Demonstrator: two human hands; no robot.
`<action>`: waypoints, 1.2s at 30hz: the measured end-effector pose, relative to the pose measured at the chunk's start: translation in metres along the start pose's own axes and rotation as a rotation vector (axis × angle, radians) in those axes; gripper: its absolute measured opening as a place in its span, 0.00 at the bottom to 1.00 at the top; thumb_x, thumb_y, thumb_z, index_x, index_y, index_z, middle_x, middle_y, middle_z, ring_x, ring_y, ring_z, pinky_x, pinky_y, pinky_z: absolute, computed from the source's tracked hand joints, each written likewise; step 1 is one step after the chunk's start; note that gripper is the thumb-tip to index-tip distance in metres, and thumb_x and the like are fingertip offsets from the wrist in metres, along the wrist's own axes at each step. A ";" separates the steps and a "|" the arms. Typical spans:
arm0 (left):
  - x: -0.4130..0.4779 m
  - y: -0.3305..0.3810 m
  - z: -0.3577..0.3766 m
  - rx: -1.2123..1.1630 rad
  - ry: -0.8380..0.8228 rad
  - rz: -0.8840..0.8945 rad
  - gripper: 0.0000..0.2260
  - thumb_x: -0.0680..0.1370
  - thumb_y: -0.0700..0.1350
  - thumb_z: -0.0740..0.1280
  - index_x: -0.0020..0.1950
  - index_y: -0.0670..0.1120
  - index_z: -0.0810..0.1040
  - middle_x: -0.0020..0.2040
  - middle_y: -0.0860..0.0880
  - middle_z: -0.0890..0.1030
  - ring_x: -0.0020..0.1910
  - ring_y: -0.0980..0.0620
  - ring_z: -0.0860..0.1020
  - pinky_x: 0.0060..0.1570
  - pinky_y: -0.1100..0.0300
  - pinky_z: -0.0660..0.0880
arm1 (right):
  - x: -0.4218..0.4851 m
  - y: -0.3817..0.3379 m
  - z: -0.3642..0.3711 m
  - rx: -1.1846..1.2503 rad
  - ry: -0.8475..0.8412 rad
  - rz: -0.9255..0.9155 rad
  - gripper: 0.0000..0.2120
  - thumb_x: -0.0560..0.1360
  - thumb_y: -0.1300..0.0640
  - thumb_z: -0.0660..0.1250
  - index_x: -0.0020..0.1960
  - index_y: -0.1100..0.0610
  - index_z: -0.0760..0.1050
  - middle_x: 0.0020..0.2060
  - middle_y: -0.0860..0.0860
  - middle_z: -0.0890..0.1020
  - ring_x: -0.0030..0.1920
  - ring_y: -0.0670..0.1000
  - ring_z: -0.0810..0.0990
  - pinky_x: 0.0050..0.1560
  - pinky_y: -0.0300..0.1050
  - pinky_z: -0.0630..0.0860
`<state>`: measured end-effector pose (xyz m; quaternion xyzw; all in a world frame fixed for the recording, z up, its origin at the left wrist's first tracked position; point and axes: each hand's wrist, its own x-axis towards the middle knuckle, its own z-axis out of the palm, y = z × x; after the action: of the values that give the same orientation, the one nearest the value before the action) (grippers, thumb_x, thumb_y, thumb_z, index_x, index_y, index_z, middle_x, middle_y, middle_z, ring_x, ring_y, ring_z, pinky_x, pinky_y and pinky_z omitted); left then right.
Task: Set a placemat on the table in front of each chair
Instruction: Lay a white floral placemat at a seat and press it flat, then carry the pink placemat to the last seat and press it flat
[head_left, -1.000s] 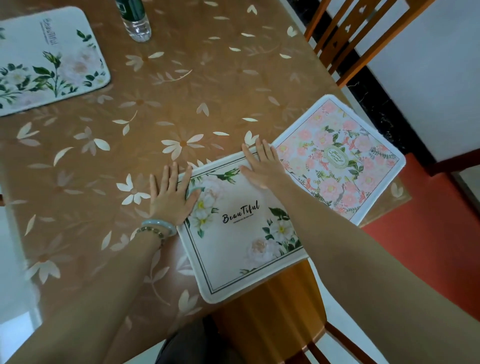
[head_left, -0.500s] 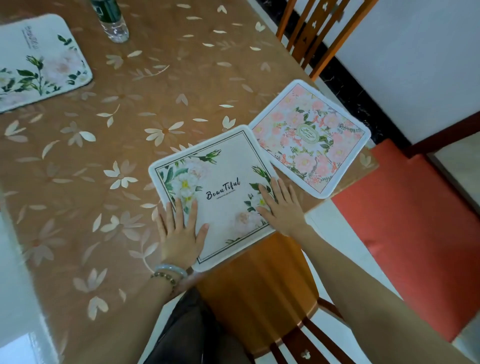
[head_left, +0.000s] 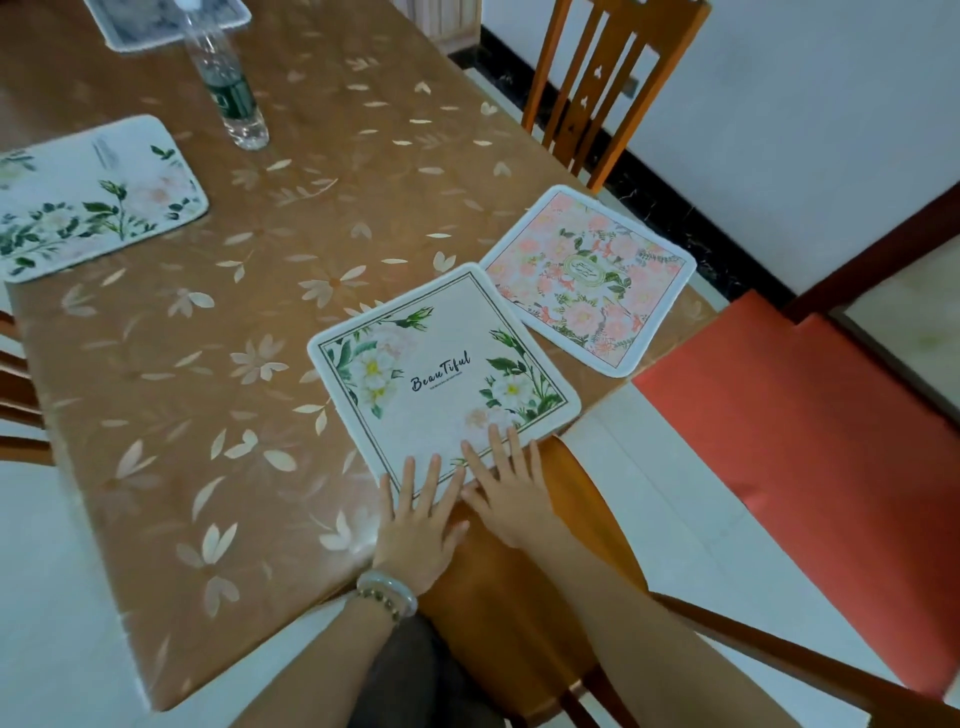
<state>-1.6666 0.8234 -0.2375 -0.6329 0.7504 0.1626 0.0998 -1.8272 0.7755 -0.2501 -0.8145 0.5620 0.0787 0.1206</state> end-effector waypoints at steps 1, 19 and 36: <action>0.001 -0.003 0.001 0.037 -0.041 0.008 0.31 0.78 0.64 0.43 0.80 0.54 0.52 0.80 0.44 0.55 0.77 0.35 0.50 0.72 0.33 0.51 | 0.001 0.001 -0.001 -0.006 -0.049 0.000 0.31 0.79 0.35 0.43 0.77 0.44 0.40 0.77 0.58 0.47 0.76 0.63 0.40 0.71 0.66 0.39; -0.108 0.000 -0.159 -0.743 0.407 0.236 0.36 0.76 0.68 0.55 0.80 0.59 0.45 0.80 0.54 0.39 0.79 0.52 0.39 0.76 0.46 0.42 | -0.153 -0.054 -0.186 1.193 0.702 0.313 0.37 0.76 0.47 0.67 0.78 0.46 0.49 0.76 0.44 0.58 0.73 0.42 0.57 0.71 0.44 0.61; -0.275 0.121 -0.231 -1.195 0.472 0.673 0.41 0.70 0.58 0.74 0.75 0.66 0.53 0.72 0.59 0.66 0.69 0.61 0.68 0.61 0.64 0.71 | -0.411 -0.045 -0.242 1.218 1.184 0.354 0.37 0.72 0.60 0.73 0.75 0.51 0.57 0.70 0.54 0.68 0.66 0.51 0.72 0.46 0.26 0.73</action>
<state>-1.7230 1.0076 0.0884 -0.3323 0.6892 0.4259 -0.4829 -1.9330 1.0903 0.0951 -0.4156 0.5951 -0.6552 0.2094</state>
